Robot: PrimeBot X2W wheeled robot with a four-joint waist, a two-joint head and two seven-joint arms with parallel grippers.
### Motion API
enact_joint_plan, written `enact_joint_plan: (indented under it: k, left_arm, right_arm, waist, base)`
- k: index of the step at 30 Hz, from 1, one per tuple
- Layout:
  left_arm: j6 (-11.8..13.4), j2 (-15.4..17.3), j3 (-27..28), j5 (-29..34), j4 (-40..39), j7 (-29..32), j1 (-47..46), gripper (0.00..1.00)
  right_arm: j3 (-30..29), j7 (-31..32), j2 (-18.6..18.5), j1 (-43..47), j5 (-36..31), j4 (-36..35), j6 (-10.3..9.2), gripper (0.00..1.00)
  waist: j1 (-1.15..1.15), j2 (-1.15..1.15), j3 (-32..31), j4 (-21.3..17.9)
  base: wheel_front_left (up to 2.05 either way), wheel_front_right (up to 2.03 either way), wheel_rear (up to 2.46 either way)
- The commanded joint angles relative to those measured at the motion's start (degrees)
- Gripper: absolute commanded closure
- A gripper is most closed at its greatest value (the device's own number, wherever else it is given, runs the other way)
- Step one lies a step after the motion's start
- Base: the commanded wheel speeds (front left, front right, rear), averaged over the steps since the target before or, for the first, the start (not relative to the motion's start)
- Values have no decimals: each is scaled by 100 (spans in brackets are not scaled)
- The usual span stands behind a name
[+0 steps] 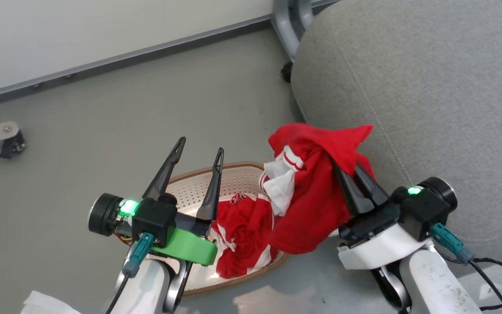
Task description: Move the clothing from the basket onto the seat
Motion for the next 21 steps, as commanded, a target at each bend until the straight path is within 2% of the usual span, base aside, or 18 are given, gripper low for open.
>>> enact_joint_plan:
  k: [1, 10, 21]
  left_arm:
    - [-33, 87, 46, 56, 22, -3, 72, 0]
    - [-290, 331, 211, 167, 73, -3, 177, 0]
    - [-451, 371, 115, 225, 152, -3, 283, 0]
  right_arm:
    - [-58, -28, 4, -2, 61, -116, -8, 100]
    - [-319, -28, 10, 262, 450, -756, -8, 100]
    - [-852, -29, 9, 792, 780, -981, -8, 100]
  waist:
    - [0, 21, 298, -578]
    - [0, 21, 402, -1501]
    - [0, 21, 377, -2187]
  base:
    - [0, 0, 0]
    - [0, 0, 0]
    - [0, 0, 0]
